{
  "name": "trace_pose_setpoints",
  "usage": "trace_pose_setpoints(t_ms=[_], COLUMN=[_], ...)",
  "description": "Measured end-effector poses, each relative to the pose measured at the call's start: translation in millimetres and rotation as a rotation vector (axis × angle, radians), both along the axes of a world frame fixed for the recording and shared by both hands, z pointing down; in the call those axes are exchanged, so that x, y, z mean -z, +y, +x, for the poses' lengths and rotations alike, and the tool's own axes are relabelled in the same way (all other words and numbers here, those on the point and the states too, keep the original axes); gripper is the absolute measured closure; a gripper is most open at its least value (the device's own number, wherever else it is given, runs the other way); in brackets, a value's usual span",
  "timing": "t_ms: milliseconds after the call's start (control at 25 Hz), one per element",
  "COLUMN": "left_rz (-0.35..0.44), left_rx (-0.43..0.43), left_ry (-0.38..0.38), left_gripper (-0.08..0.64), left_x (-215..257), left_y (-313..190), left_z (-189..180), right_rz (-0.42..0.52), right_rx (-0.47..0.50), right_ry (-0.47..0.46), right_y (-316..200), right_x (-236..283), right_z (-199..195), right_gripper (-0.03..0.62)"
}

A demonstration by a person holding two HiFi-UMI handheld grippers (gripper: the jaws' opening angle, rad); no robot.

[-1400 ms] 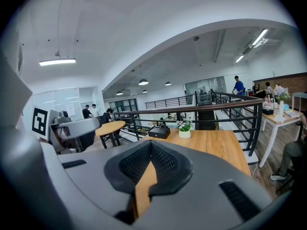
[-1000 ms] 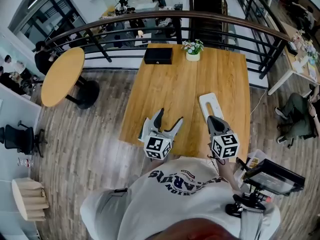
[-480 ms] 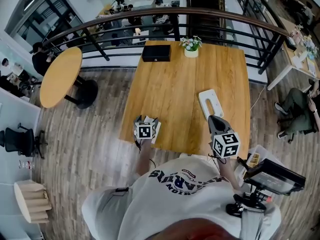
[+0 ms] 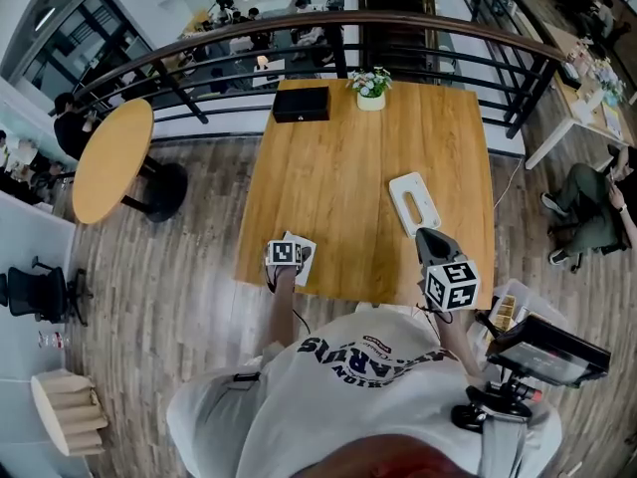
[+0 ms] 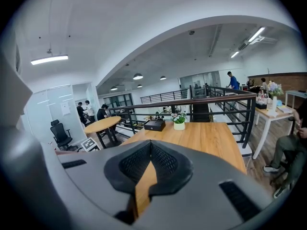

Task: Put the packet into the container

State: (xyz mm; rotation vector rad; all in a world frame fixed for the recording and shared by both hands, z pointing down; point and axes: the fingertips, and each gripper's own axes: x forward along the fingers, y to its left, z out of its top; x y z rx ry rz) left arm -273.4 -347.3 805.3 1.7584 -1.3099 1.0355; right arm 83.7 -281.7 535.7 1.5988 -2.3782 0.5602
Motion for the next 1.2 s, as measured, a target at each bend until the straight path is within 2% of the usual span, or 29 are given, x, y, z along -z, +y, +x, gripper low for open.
trace_pose_setpoints(t_ms=[240, 440, 600, 720, 800, 920, 1200], left_rz=[-0.102, -0.149, -0.148, -0.138, -0.143, -0.181, -0.2], left_rx=[-0.021, -0.04, -0.037, -0.033, -0.024, 0.003, -0.009], left_ry=[-0.016, -0.087, -0.137, -0.205, -0.229, -0.218, -0.187], left_gripper=[0.091, 0.084, 0.084, 0.083, 0.055, 0.014, 0.009], left_x=[-37.2, -56.8, -60.0, -53.4, -55.7, -64.3, -73.7], left_y=[3.9, 1.5, 0.8, 0.2, -2.7, 3.0, 11.6], left_z=[3.8, -3.8, -12.7, -23.2, -28.5, -33.7, -32.2], right_rz=[-0.008, -0.006, -0.008, -0.009, -0.009, -0.009, -0.011], right_rx=[-0.006, -0.003, -0.003, -0.009, -0.01, -0.005, -0.014], right_ry=[-0.004, 0.006, 0.01, 0.006, 0.003, 0.002, 0.003], right_y=[0.1, 1.2, 3.7, 3.5, 2.4, 1.2, 2.9], right_x=[-2.1, -1.5, -1.4, -1.9, -2.6, -3.3, -4.1], right_z=[4.4, 5.9, 7.5, 9.1, 8.8, 6.3, 8.9], right_gripper=[0.584, 0.584, 0.584, 0.583, 0.584, 0.584, 0.584])
